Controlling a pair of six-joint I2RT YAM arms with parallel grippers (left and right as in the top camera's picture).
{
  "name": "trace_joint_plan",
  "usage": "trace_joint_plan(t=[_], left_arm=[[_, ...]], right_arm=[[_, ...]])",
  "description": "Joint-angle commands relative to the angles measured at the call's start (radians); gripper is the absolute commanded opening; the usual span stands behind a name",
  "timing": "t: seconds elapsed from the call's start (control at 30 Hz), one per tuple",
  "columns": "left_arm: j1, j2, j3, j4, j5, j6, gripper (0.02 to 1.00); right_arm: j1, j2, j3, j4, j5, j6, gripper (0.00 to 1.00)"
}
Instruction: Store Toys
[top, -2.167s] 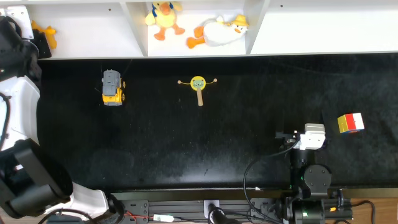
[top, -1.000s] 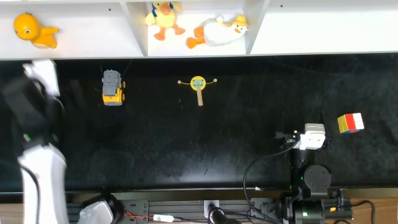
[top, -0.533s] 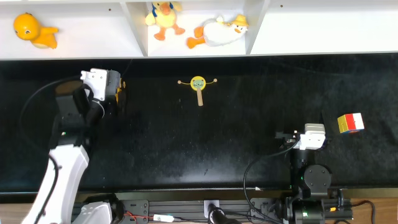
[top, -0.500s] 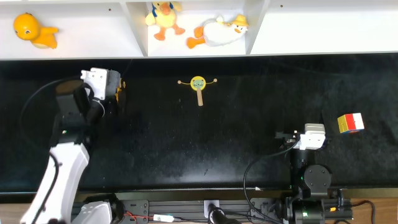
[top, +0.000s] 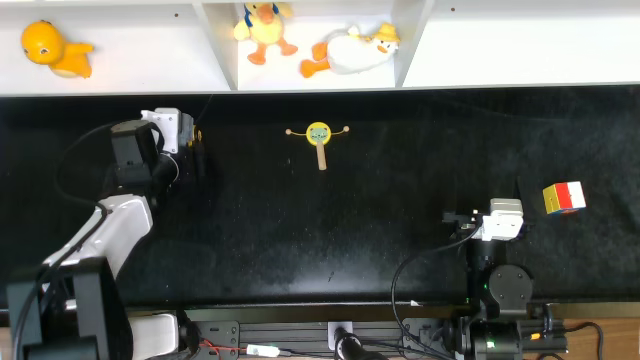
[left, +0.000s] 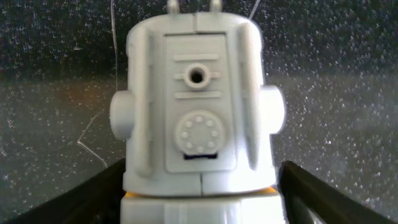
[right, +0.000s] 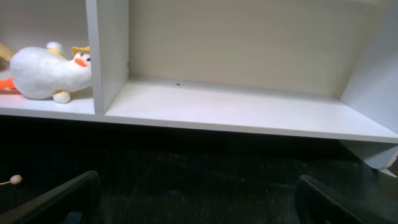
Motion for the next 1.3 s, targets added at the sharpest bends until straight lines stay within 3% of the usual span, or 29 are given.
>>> trace_joint_plan(t=[0.03, 0.1, 0.3, 0.43, 0.7, 1.3], left_arm=[[-0.004, 0.011, 0.032, 0.01, 0.002, -0.018, 0.522], [-0.004, 0.009, 0.031, 0.01, 0.002, -0.018, 0.45], [-0.004, -0.081, 0.016, -0.059, -0.056, -0.017, 0.373], [-0.004, -0.22, -0.032, -0.123, -0.093, -0.017, 0.371], [-0.004, -0.447, -0.026, -0.235, -0.076, -0.018, 0.354], [-0.035, -0.025, 0.396, -0.144, -0.031, -0.04, 0.354]], right_arm=[[-0.003, -0.007, -0.013, 0.005, -0.004, 0.001, 0.996], [-0.003, -0.007, -0.013, 0.005, -0.004, 0.001, 0.996], [-0.003, -0.007, -0.013, 0.005, -0.004, 0.001, 0.996], [-0.003, -0.007, -0.013, 0.005, -0.004, 0.001, 0.993], [-0.003, -0.007, -0.013, 0.005, -0.004, 0.001, 0.996], [-0.003, -0.007, -0.013, 0.005, -0.004, 0.001, 0.996]])
